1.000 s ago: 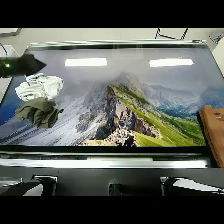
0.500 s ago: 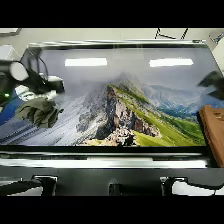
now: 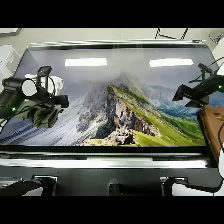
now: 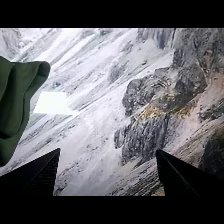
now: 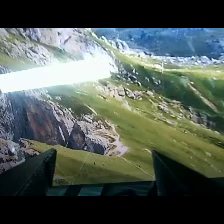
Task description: Fold the clothes and pants, and hang the long-sleeved shirts on hangers.
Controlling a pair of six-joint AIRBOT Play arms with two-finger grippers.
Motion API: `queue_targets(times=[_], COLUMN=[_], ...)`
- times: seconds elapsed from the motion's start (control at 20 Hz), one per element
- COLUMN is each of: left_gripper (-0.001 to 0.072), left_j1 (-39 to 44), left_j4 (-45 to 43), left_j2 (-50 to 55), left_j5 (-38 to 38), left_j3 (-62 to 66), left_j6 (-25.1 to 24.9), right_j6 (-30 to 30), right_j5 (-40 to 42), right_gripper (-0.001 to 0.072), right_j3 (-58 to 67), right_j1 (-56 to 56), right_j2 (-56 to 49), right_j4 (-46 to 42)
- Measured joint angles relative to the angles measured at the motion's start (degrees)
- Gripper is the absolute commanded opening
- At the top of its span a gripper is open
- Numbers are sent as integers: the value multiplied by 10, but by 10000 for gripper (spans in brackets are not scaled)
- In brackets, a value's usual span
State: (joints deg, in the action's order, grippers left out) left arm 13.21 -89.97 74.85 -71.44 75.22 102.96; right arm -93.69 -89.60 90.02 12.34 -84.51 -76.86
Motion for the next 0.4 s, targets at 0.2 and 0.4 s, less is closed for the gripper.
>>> queue_targets(times=[0.2, 0.4], left_gripper=[706, 706], left_j1=[0, 0], left_j4=[0, 0], left_j2=[0, 0], left_j5=[3, 5], left_j3=[-4, -5], left_j6=[0, 0], right_j6=[-2, -2], right_j5=[-3, -4], right_gripper=[687, 687], right_j3=[-2, -2], right_j1=[-3, -4], right_j2=[0, 0], right_j4=[-5, -7])
